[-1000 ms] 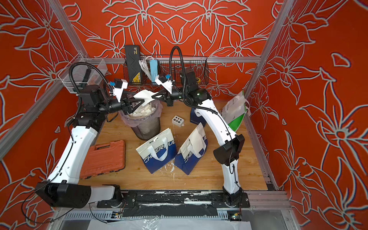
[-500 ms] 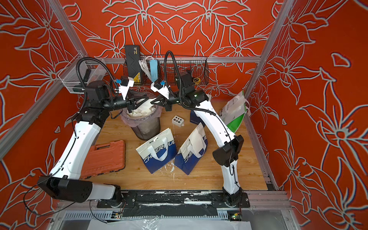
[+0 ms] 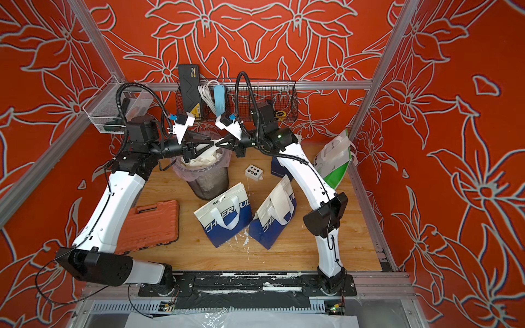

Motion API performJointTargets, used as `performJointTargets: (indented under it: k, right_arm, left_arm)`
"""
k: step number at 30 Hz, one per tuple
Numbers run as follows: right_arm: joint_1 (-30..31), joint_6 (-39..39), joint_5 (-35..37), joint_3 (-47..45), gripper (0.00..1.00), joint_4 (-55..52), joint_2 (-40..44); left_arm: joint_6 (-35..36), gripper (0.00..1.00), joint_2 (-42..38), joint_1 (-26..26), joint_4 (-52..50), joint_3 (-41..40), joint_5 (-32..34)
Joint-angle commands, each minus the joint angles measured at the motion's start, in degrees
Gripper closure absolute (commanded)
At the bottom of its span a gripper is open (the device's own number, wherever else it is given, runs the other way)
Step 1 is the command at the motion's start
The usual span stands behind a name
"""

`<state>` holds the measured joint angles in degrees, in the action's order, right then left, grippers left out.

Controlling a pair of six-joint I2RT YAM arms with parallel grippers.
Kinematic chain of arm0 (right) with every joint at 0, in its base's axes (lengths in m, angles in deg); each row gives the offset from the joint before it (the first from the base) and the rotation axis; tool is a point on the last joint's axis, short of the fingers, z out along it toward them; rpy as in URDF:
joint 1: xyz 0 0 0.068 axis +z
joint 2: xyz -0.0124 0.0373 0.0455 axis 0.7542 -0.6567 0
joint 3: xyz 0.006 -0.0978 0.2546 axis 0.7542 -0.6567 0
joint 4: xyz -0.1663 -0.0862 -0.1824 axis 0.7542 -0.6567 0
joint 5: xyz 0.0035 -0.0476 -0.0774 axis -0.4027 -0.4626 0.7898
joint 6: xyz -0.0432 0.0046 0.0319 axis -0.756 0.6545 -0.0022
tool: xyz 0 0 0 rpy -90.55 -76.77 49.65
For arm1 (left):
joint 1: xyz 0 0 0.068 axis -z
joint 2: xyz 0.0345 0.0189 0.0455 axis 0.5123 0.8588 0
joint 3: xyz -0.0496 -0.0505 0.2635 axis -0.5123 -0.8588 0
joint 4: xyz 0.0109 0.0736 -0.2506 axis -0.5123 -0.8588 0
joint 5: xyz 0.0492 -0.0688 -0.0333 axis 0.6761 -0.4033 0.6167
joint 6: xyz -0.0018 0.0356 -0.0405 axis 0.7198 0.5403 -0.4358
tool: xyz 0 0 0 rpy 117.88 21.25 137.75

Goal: Shred takeout receipts and throw away
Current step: Shred the takeout receipt.

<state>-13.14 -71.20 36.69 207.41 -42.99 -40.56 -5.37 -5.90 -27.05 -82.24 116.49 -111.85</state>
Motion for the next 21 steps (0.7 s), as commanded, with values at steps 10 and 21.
performJointTargets:
  k: [10,21]
  right_arm:
    - [1.09,-0.07,0.34,0.71,1.0,0.32,2.28]
    - [5.31,-8.44,16.65,-10.88,1.0,11.47,9.66]
  left_arm:
    - [-2.07,1.0,0.62,0.27,2.48,1.44,-2.04]
    - [-3.93,1.0,2.17,0.49,-2.93,4.54,7.76]
